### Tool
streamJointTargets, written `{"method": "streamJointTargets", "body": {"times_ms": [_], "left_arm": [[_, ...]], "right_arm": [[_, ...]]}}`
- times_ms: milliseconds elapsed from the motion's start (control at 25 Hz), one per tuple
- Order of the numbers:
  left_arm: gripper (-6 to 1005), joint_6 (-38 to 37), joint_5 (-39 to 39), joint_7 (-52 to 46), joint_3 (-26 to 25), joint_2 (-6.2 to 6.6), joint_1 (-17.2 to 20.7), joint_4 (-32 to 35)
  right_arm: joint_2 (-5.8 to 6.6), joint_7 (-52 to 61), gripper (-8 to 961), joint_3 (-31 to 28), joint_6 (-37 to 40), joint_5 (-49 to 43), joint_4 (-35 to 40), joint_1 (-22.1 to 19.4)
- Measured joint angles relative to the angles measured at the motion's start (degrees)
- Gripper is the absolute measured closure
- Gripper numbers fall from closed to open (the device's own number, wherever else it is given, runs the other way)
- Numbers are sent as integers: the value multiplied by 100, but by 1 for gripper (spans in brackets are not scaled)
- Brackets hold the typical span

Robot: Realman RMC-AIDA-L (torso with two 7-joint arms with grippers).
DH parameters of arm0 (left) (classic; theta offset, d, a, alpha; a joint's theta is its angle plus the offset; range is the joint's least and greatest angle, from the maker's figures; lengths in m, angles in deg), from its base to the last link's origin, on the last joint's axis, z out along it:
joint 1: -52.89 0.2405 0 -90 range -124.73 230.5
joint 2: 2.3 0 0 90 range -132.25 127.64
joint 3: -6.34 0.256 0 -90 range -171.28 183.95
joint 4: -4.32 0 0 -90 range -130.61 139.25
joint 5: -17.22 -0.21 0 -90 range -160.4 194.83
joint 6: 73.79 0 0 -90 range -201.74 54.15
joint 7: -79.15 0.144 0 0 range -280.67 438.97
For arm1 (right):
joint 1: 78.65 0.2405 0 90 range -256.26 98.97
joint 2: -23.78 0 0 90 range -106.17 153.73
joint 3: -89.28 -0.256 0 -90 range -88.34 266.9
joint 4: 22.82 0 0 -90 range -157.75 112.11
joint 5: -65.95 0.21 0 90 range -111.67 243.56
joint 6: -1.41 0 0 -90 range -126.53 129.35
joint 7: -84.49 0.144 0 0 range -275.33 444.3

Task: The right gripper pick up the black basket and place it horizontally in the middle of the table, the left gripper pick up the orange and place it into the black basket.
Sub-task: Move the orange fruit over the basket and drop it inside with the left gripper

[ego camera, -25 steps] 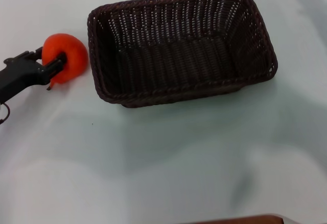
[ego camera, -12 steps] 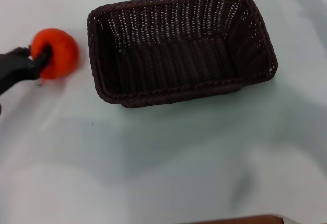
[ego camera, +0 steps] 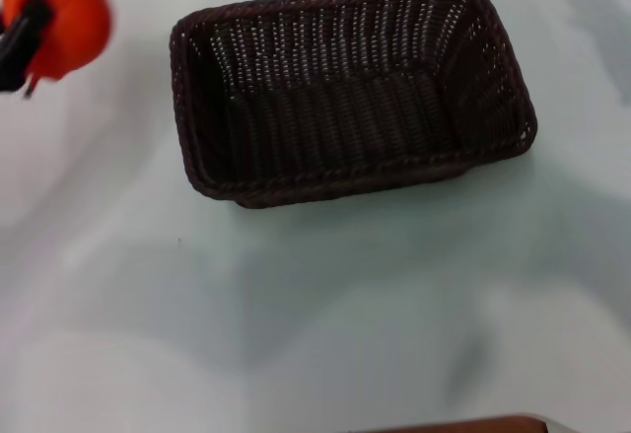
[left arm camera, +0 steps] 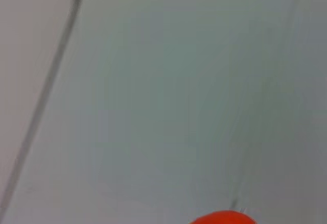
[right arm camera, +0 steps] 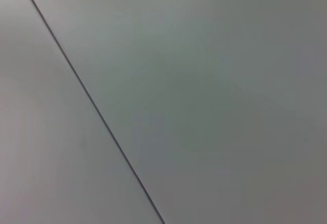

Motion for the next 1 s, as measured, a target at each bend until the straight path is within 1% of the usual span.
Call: {"method": "streamJointTargets", "body": {"times_ms": [40, 80, 160, 280, 400, 520, 640, 800, 920, 1000], "left_arm": [[755, 135, 19, 1, 13, -93, -46, -100], [761, 236, 36, 9, 40, -149, -92, -169], [773, 514, 113, 15, 154, -209, -253, -184], [790, 860, 214, 16, 419, -200, -541, 9], [810, 888, 225, 78, 919, -204, -731, 125], [836, 859, 228, 254, 1317, -205, -810, 246], [858, 753, 231, 458, 1481, -206, -845, 442], [886, 363, 268, 600, 1543, -217, -935, 789], [781, 48, 394, 626, 1647, -227, -1039, 1002], [711, -16, 428, 645, 1685, -228, -1081, 1064]], "right_arm": [[0, 7, 52, 0, -10, 0, 0, 19], [0, 12, 52, 4, -13, 0, 0, 38], [0, 17, 52, 27, -17, 0, 0, 81], [0, 28, 52, 52, -21, 0, -36, 126], [-2, 44, 52, 53, -26, 0, -90, 152], [-8, 58, 52, 52, -41, -1, -160, 157], [-9, 59, 52, 48, -45, -1, -192, 167], [-8, 60, 52, 27, -44, -1, -199, 207], [0, 59, 52, 36, -13, -1, -201, 261], [4, 42, 52, 45, 3, -1, -201, 289]]}}
